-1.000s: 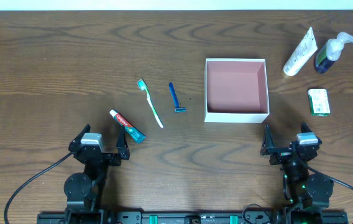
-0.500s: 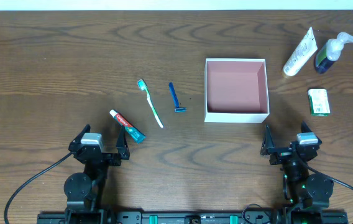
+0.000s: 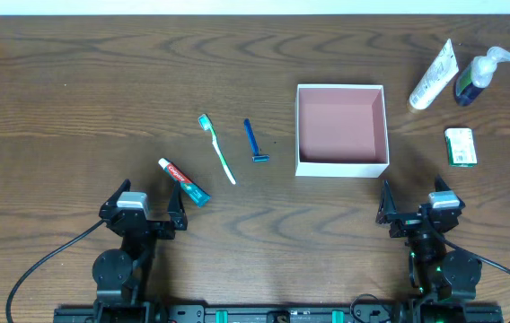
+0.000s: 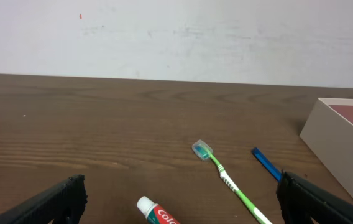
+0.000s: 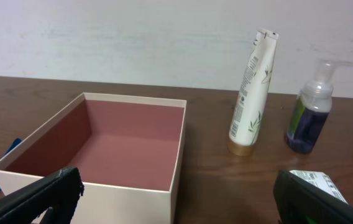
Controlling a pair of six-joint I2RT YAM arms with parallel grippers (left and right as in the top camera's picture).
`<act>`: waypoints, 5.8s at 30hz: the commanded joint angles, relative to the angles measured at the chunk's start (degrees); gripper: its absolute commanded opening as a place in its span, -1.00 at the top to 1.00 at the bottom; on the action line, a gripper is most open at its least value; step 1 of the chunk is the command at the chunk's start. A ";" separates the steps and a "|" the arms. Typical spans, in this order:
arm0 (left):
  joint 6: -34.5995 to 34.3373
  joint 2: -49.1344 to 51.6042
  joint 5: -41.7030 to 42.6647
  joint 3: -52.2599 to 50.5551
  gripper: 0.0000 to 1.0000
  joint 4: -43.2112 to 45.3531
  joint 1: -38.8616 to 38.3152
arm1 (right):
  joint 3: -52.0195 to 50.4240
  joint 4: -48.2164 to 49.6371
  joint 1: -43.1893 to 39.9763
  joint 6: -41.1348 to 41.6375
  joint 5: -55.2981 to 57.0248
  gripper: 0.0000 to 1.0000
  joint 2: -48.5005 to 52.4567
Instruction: Pack container
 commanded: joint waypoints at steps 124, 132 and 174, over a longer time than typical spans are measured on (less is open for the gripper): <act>-0.26 -0.26 -0.22 -1.70 -0.96 -0.87 0.28 | 131.01 -65.37 -9.33 -10.99 1.40 -0.98 120.30; -0.26 -0.26 -0.22 -1.70 -0.96 -0.87 0.28 | 131.01 -66.90 -9.14 -12.90 1.49 -0.86 123.89; -0.26 -0.26 -0.22 -1.70 -0.96 -0.87 0.28 | 142.44 -77.13 -9.42 -10.56 -10.47 0.98 118.07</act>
